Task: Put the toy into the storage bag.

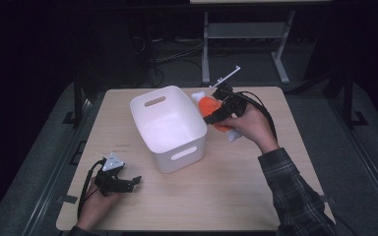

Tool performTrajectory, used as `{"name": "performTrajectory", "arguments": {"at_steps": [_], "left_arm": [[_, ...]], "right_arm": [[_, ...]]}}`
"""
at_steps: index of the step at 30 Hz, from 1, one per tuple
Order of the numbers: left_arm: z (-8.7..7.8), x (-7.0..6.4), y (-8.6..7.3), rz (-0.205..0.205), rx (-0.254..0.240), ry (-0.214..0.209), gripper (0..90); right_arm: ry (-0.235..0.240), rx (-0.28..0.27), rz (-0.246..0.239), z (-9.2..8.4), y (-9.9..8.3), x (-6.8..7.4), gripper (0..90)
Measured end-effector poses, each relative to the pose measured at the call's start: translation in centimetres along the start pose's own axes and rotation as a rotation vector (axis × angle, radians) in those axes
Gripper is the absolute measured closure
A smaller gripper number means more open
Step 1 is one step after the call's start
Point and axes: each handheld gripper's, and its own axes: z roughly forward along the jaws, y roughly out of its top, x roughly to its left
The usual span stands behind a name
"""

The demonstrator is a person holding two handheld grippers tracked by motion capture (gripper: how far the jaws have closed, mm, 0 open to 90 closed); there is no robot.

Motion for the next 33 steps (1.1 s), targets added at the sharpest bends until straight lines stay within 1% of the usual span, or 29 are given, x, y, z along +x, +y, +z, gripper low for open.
{"name": "performTrajectory", "arguments": {"at_steps": [2, 5, 6, 12, 13, 14, 15, 19, 21, 22, 25, 27, 29, 30, 31, 32, 33], "left_arm": [[0.0, 0.0, 0.0, 0.001, 0.002, -0.001, 13.1], [0.0, 0.0, 0.0, 0.001, 0.002, -0.001, 13.0], [0.0, 0.0, 0.0, 0.0, 0.001, -0.001, 13.0], [0.0, 0.0, 0.0, 0.001, 0.002, -0.001, 13.0], [0.0, 0.0, 0.0, 0.001, 0.002, -0.001, 13.0], [0.0, 0.0, 0.0, 0.0, 0.002, -0.001, 13.0], [0.0, 0.0, 0.0, 0.001, 0.002, -0.001, 13.0], [0.0, 0.0, 0.0, 0.001, 0.005, -0.003, 13.0], [0.0, 0.0, 0.0, 0.004, 0.004, -0.002, 13.0], [0.0, 0.0, 0.0, 0.004, 0.004, -0.002, 13.1], [0.0, 0.0, 0.0, 0.005, 0.005, -0.002, 13.0], [0.0, 0.0, 0.0, 0.005, 0.005, -0.002, 13.0], [0.0, 0.1, 0.0, 0.006, 0.007, -0.002, 13.1], [0.0, 0.1, 0.0, 0.006, 0.007, -0.002, 13.0], [0.0, 0.1, 0.0, 0.006, 0.006, -0.001, 13.0], [0.0, 0.1, 0.0, 0.006, 0.006, -0.001, 13.0], [0.0, 0.0, 0.0, 0.003, 0.004, -0.001, 13.1]], "right_arm": [[0.003, -0.001, 0.0, 0.0, 0.6, 0.2, 17.3], [0.002, -0.001, -0.004, 0.0, 1.0, 0.3, 17.3], [0.0, 0.002, -0.006, -0.1, 1.5, 0.5, 17.3], [0.003, -0.002, -0.011, 0.1, 2.5, 1.0, 17.3], [0.006, -0.003, -0.014, 0.4, 3.0, 1.4, 17.3], [0.006, -0.003, -0.014, 0.4, 3.0, 1.4, 17.3], [0.008, 0.001, -0.018, 0.7, 3.5, 1.7, 17.3], [0.016, -0.001, -0.025, 1.2, 4.1, 2.2, 17.3], [0.018, 0.002, -0.029, 1.6, 4.8, 2.7, 17.3], [0.018, 0.002, -0.029, 1.6, 4.8, 2.7, 17.3], [0.021, 0.009, -0.032, 2.3, 5.8, 3.5, 17.3], [0.023, 0.012, -0.035, 2.4, 6.0, 3.7, 17.3], [0.023, 0.021, -0.047, 3.1, 6.6, 4.2, 17.3], [0.023, 0.021, -0.047, 3.1, 6.6, 4.2, 17.3], [0.024, 0.029, -0.044, 3.6, 6.9, 4.4, 17.2], [0.024, 0.029, -0.044, 3.6, 6.9, 4.4, 17.2], [0.024, 0.035, -0.043, 4.0, 7.1, 4.5, 17.3]]}}
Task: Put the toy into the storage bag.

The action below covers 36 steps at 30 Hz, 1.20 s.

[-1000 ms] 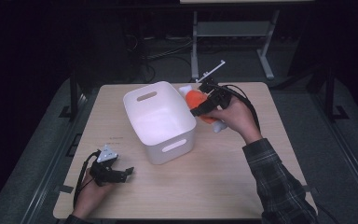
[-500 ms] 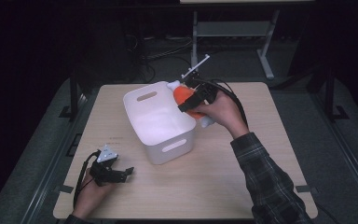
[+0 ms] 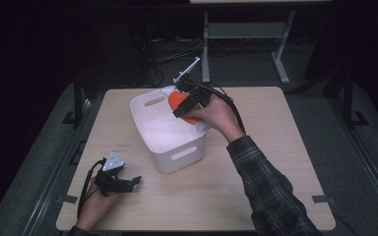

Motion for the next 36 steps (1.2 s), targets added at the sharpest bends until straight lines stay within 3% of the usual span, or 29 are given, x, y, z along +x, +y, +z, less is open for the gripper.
{"name": "performTrajectory", "arguments": {"at_steps": [20, 36], "left_arm": [[0.0, 0.0, 0.0, -0.002, -0.002, 0.0, 13.1], [0.0, 0.0, 0.0, 0.001, -0.001, -0.004, 13.1]], "right_arm": [[-0.011, 0.095, -0.024, 3.9, 0.9, 1.3, 16.4], [-0.012, 0.093, -0.029, 3.8, 0.8, 1.4, 13.8]]}}
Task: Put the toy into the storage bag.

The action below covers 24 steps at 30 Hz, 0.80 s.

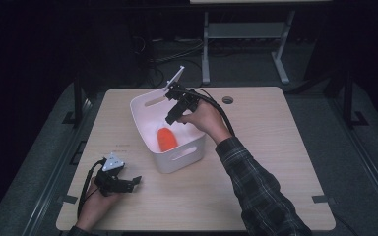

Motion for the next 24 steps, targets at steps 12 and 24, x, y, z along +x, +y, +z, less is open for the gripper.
{"name": "performTrajectory", "arguments": {"at_steps": [12, 24], "left_arm": [[0.0, -0.1, 0.0, -0.004, -0.001, -0.002, 13.0], [0.0, -0.1, 0.0, -0.007, -0.002, 0.0, 13.1]], "right_arm": [[-0.006, -0.023, 0.005, -1.3, -0.8, -0.6, 13.8], [-0.017, -0.065, 0.038, -3.3, -4.1, -2.7, 13.9]]}}
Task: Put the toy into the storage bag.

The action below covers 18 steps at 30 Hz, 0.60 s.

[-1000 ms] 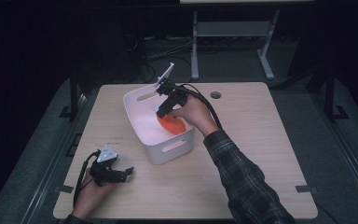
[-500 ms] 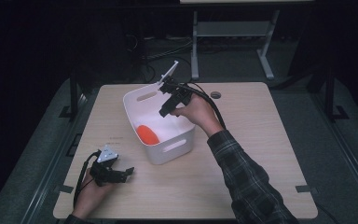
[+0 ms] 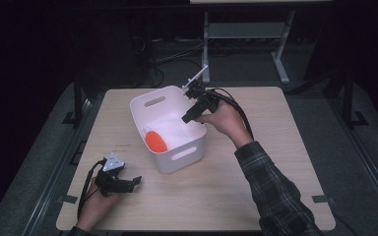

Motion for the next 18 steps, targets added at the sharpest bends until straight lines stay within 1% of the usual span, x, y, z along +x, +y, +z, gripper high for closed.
{"name": "performTrajectory", "arguments": {"at_steps": [2, 6, 8, 9, 10, 11, 12, 13, 15, 16, 18], "left_arm": [[0.0, 0.0, 0.0, 0.0, 0.0, 0.001, 13.1], [0.0, 0.0, 0.0, 0.0, -0.001, 0.001, 13.1], [0.0, 0.0, 0.0, 0.0, -0.001, 0.001, 13.1], [0.0, 0.0, 0.0, 0.0, -0.001, 0.001, 13.1], [0.0, 0.0, 0.0, 0.0, -0.001, 0.001, 13.1], [0.0, 0.0, 0.0, 0.0, -0.001, 0.001, 13.1], [0.0, 0.0, 0.0, 0.0, -0.001, 0.001, 13.1], [0.0, 0.0, 0.0, 0.0, -0.001, 0.001, 13.1], [0.0, 0.0, 0.0, 0.0, -0.001, 0.001, 13.1], [0.0, 0.0, 0.0, 0.0, -0.001, 0.001, 13.1], [0.0, 0.0, 0.0, 0.0, -0.001, 0.001, 13.1]], "right_arm": [[-0.001, -0.004, 0.003, -0.2, -0.2, -0.2, 13.9], [0.0, -0.024, 0.028, -1.1, -1.5, -1.1, 13.9], [0.0, -0.035, 0.033, -1.6, -2.1, -1.6, 13.9], [0.0, -0.035, 0.033, -1.6, -2.1, -1.6, 13.9], [-0.003, -0.042, 0.037, -2.0, -2.8, -2.0, 13.9], [-0.003, -0.042, 0.037, -2.0, -2.8, -2.0, 13.9], [-0.008, -0.054, 0.039, -2.4, -3.6, -2.4, 13.9], [-0.008, -0.054, 0.039, -2.4, -3.6, -2.4, 13.9], [-0.01, -0.068, 0.049, -2.8, -4.7, -2.9, 13.9], [-0.01, -0.068, 0.049, -2.8, -4.7, -2.9, 13.9], [-0.012, -0.079, 0.063, -3.0, -5.5, -3.2, 13.9]]}}
